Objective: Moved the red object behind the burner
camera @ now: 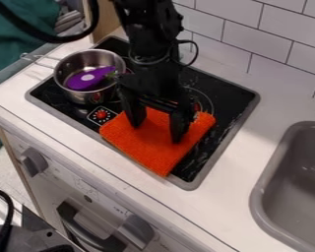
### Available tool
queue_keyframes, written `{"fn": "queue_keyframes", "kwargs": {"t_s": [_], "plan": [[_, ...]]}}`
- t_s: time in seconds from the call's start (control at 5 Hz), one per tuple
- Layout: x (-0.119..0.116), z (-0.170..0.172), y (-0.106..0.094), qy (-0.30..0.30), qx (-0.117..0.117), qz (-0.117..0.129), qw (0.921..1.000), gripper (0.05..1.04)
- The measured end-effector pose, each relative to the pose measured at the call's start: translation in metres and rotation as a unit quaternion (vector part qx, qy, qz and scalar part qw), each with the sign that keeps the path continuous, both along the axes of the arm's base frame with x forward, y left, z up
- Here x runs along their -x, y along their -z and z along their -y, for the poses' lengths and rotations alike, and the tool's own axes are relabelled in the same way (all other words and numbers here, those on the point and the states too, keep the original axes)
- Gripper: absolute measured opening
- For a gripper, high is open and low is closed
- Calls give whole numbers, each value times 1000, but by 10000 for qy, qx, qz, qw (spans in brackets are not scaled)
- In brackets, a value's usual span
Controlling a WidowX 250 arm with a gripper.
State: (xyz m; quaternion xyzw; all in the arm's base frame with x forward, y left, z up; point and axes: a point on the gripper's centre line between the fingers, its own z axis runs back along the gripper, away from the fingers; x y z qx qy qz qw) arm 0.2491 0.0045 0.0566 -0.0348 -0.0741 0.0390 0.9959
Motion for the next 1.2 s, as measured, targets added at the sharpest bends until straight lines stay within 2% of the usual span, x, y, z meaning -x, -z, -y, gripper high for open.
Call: {"fn": "queue_keyframes", "kwargs": {"t_s": [0.2, 0.6, 0.8, 1.0, 1.2], "plan": [[-4, -4, 10, 28, -150, 7, 9999, 1011], [-7, 4, 21, 409, -557, -135, 9975, 1008], [-21, 18, 20, 624, -560, -60, 9965, 1005], [-40, 34, 17, 557, -406, -80, 9976, 1005], [-69, 50, 11, 242, -110, 2, 9996, 1004]]}}
